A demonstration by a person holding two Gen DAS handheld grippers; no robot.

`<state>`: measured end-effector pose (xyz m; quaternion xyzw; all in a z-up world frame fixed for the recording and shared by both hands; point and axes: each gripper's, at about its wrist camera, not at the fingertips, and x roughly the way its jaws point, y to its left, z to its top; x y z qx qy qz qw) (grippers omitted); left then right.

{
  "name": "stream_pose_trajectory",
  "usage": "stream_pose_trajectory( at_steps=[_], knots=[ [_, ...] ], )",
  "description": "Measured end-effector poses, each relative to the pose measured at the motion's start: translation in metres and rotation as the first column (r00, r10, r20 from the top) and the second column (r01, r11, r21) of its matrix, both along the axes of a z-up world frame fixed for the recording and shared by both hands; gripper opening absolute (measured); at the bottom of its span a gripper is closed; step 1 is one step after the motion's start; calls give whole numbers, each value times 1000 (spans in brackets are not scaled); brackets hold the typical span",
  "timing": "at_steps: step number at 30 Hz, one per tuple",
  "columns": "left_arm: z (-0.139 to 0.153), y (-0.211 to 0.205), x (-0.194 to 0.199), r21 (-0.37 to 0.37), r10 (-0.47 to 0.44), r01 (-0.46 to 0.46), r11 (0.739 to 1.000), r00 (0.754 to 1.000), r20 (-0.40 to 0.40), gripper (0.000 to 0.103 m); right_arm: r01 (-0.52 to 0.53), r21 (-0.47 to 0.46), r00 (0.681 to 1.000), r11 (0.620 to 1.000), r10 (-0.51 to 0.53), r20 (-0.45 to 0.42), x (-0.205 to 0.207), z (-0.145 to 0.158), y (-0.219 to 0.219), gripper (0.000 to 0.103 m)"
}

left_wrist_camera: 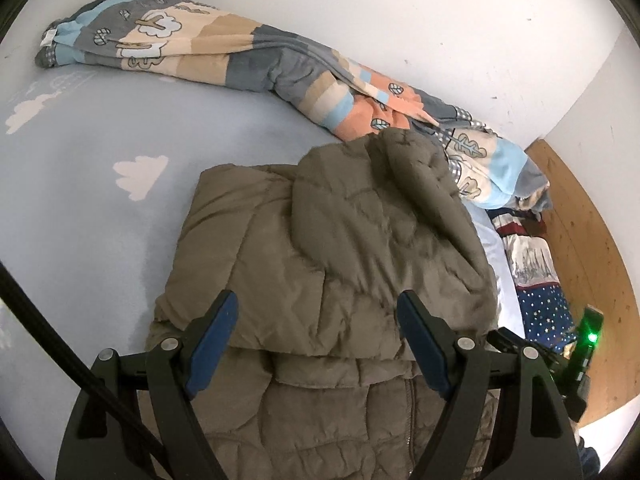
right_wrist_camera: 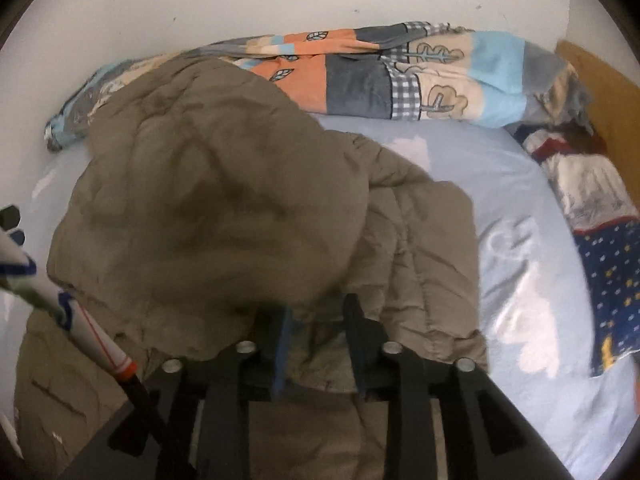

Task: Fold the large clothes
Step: 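Fold the held hood down onto the jacket body and open the right gripper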

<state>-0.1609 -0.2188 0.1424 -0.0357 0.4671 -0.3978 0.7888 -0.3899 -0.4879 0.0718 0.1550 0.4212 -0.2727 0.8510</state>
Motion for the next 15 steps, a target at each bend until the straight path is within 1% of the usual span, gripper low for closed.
stream_pose_trajectory(
  at_steps=[3,5,7,8,10,13,15],
  knots=[
    [0,-2,-1,-4,-4,4,1000,1000,-2,80,6,28,1000,1000,-7,31,-15,15,1,29],
    [1,-5,-1,-6,-11,11,1000,1000,1,80,13,45,995,999,-18,103,-23,34,3,29],
    [2,-8,-1,-12,-13,13,1000,1000,1,80,4,66,987,998,-15,162,-19,49,6,29],
    [3,-11,-1,-15,-14,14,1000,1000,-2,80,-10,90,979,996,-8,202,-11,58,7,29],
    [6,-14,-1,-29,-12,12,1000,1000,-7,80,-36,121,968,992,4,251,8,69,10,29],
    [6,-16,-3,-28,-2,2,1000,1000,-1,80,-59,157,947,986,5,322,45,78,13,29],
    [4,-20,-5,-8,-6,6,1000,1000,8,80,-56,169,943,984,-3,332,70,77,13,29]
  ],
)
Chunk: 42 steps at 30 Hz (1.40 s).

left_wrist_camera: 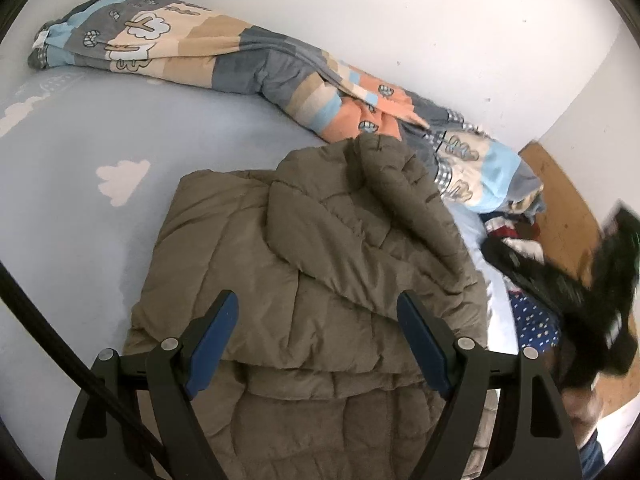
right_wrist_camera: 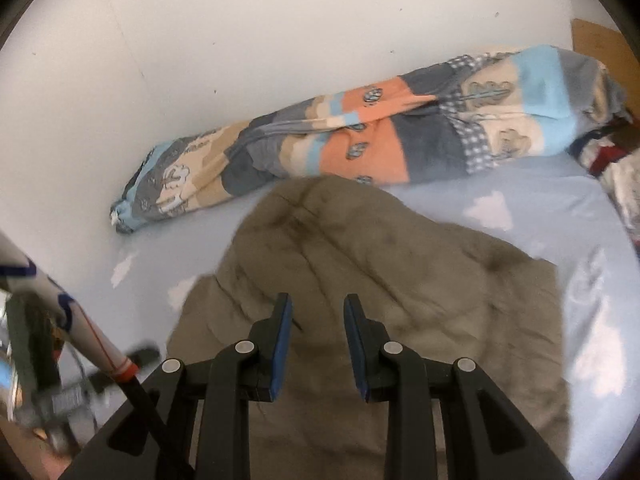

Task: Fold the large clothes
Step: 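Fold the held hood down onto the jacket body and open the right gripper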

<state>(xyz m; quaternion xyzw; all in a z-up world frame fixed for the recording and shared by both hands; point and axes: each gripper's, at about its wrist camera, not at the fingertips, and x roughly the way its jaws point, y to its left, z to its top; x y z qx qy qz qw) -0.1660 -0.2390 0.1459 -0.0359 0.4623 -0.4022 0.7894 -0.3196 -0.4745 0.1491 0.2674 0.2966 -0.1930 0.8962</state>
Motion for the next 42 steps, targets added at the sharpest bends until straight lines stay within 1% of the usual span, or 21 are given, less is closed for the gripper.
stream_pose_trajectory(
  at_steps=[2,4,6,8,9,10,12,14,16,17,19,22,23,25,26,28,31,33,36,40,42],
  knots=[
    [-6,-4,0,37,2,-3,999,1000,17,80,5,33,1000,999,-5,-2,25,-11,-1,29],
    [-14,-8,2,60,0,-1,998,1000,11,80,-6,70,999,998,9,-49,43,-29,3,29],
    [-21,-11,3,82,-2,3,997,1000,-1,80,-22,76,994,997,30,-106,58,-52,9,29],
    [-31,-16,3,133,-11,12,991,1000,-8,80,-45,94,974,995,65,-218,72,-86,17,29],
    [-34,-18,4,156,-15,16,988,1000,-12,80,-47,111,970,993,72,-232,72,-98,16,30],
    [-42,-22,3,204,-19,23,979,1000,-21,80,-42,119,972,992,68,-224,72,-109,16,30],
    [-50,-24,3,237,-23,30,971,999,-32,80,-47,113,975,992,70,-209,68,-108,16,29],
    [-56,-26,3,279,-22,32,960,999,-38,80,-58,113,975,992,81,-207,63,-97,18,29],
    [-57,-25,2,280,-21,32,960,999,-41,80,-64,119,981,991,84,-173,51,-82,19,30],
    [-55,-24,1,276,-18,29,961,999,-42,80,-61,118,989,991,76,-128,38,-70,20,30],
    [-49,-22,-3,248,-26,36,968,999,-44,80,-39,98,995,994,47,-89,17,-58,19,31],
    [-39,-18,-11,204,-31,36,978,999,-30,80,47,27,990,999,-43,-134,-3,-60,15,31],
    [-38,-19,-13,203,-39,44,978,999,-27,80,69,36,983,997,-62,-175,-6,-71,10,31],
    [-36,-21,-17,212,-46,49,976,999,-20,80,70,105,973,992,-44,-228,-5,-96,2,32],
    [-36,-22,-17,215,-46,49,975,999,-18,80,66,130,973,989,-35,-229,-6,-106,1,32],
    [-32,-20,-18,210,-46,49,976,999,-19,80,80,158,977,984,-45,-210,-10,-107,0,32],
    [-21,-12,-18,187,-33,34,982,999,-7,80,102,195,982,975,-68,-178,-25,-86,1,31],
    [-13,-6,-19,171,-29,27,985,1000,8,80,97,192,989,977,-73,-129,-46,-66,14,32],
    [-2,7,-25,148,-18,14,989,999,29,80,90,152,990,984,-71,-124,-82,-48,41,38],
    [4,23,-43,109,-15,11,994,999,36,80,84,152,992,985,-69,-103,-141,-52,82,41],
    [4,32,-56,118,-16,9,993,998,59,80,107,155,989,982,-88,-123,-164,-59,94,41]
  ],
)
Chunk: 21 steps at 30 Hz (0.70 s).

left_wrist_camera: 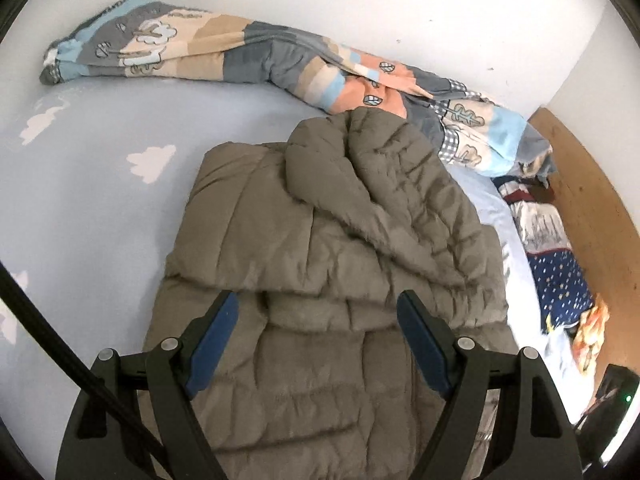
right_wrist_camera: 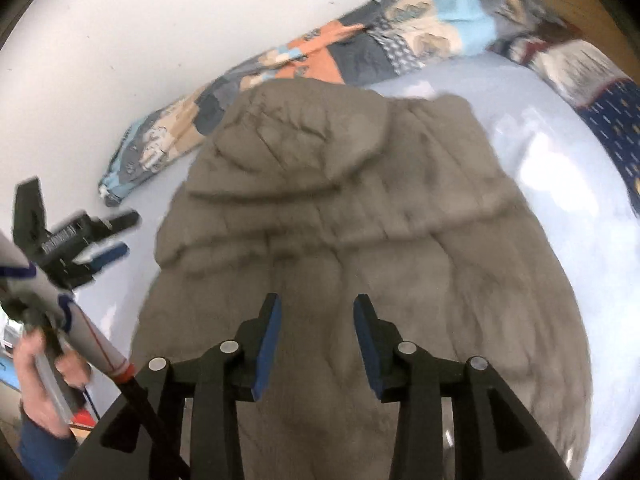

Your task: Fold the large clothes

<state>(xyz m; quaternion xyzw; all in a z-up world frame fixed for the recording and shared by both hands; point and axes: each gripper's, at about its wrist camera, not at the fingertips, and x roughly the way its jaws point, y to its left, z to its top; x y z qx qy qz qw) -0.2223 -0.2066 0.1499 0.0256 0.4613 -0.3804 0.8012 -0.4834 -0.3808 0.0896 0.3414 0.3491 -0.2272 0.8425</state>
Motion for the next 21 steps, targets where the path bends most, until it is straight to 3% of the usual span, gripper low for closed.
stream_pose_trajectory(
  at_steps=[6,10,15,18,21],
  knots=[
    [2,37,-55,49,-39,36,998,998,53,80,65,33,998,997,-65,5,-46,-1,12,42],
    [-12,72,-97,88,-51,46,995,997,61,80,90,57,996,994,-89,-15,-70,-12,24,45],
    [-49,117,-132,146,14,-9,989,999,-32,80,60,83,994,995,-52,-95,-85,-37,53,45],
    [-62,143,-156,181,40,-34,983,999,-25,80,29,80,993,996,-20,-113,-94,-45,75,45],
    [-67,174,-149,140,95,-83,987,992,-86,80,34,31,994,999,-31,-104,-114,-40,88,45]
  ],
)
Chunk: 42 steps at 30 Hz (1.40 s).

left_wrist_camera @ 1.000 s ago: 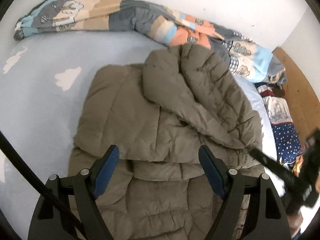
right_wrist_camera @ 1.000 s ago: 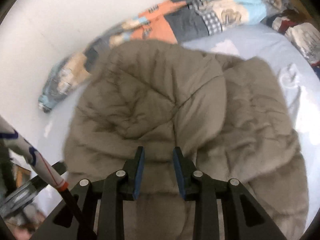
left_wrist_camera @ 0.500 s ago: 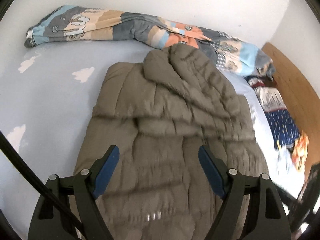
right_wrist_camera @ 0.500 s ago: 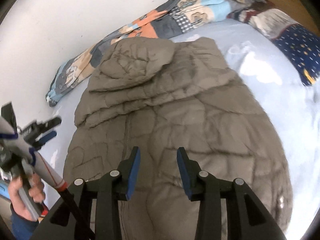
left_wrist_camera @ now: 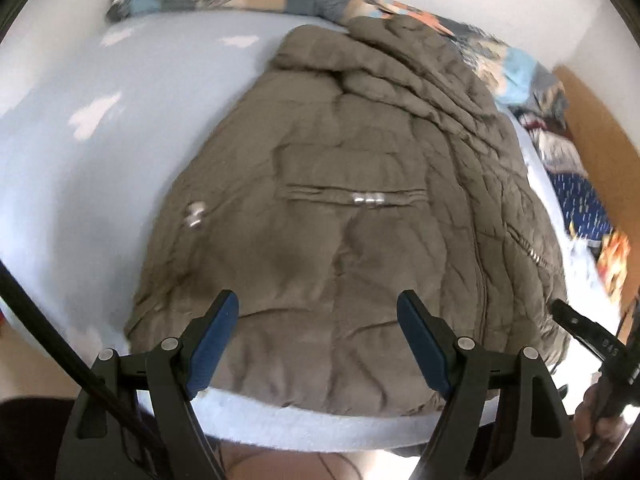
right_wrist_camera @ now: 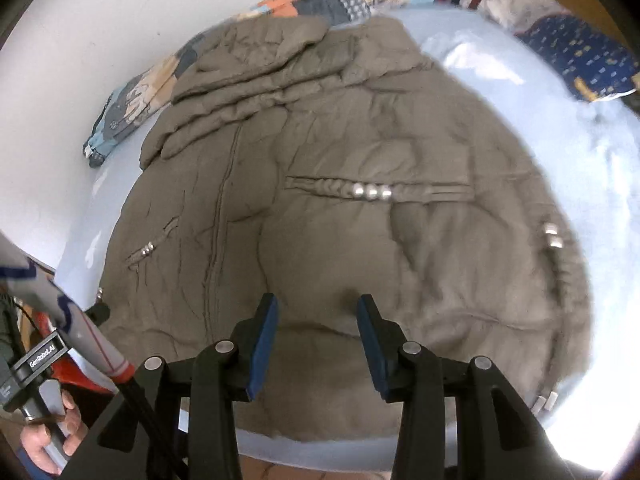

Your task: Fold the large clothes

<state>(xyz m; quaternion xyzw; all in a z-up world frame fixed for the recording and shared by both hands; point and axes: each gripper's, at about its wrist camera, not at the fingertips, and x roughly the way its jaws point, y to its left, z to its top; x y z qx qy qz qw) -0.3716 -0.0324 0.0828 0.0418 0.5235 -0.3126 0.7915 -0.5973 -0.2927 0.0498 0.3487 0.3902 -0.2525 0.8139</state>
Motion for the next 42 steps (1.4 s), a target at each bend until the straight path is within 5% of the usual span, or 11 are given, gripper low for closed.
stream_pose_trajectory(
  at_steps=[6,10,15,17,23,25,27,32,42],
  knots=[
    [-5,73,47,-39,213,-214,976,976,-36,80,262,11,960,965,-262,96,-97,11,-56,55],
    [-28,115,63,-63,302,-314,947,941,-156,80,405,144,903,903,-419,90,-158,-22,-79,55],
    [-68,142,63,-97,311,-362,927,888,-340,80,394,248,905,885,-421,65,-172,-51,-80,55],
    [-72,147,60,-106,313,-371,923,881,-353,80,406,245,903,880,-427,38,-170,-57,-80,55],
    [-80,139,48,-149,227,-302,942,895,-383,80,392,333,902,858,-430,47,-153,-77,-82,64],
    [-81,137,49,-146,220,-290,946,904,-367,80,380,327,908,865,-416,45,-144,-80,-79,56],
    [-76,132,50,-142,212,-271,952,918,-335,73,353,306,921,884,-386,52,-136,-75,-77,21],
    [-64,108,46,-121,162,-195,973,957,-242,37,317,221,942,922,-333,38,-125,-58,-56,13],
    [-59,104,37,-61,122,-135,989,975,-187,30,296,158,954,942,-300,1,-133,-45,-11,10]
  ],
)
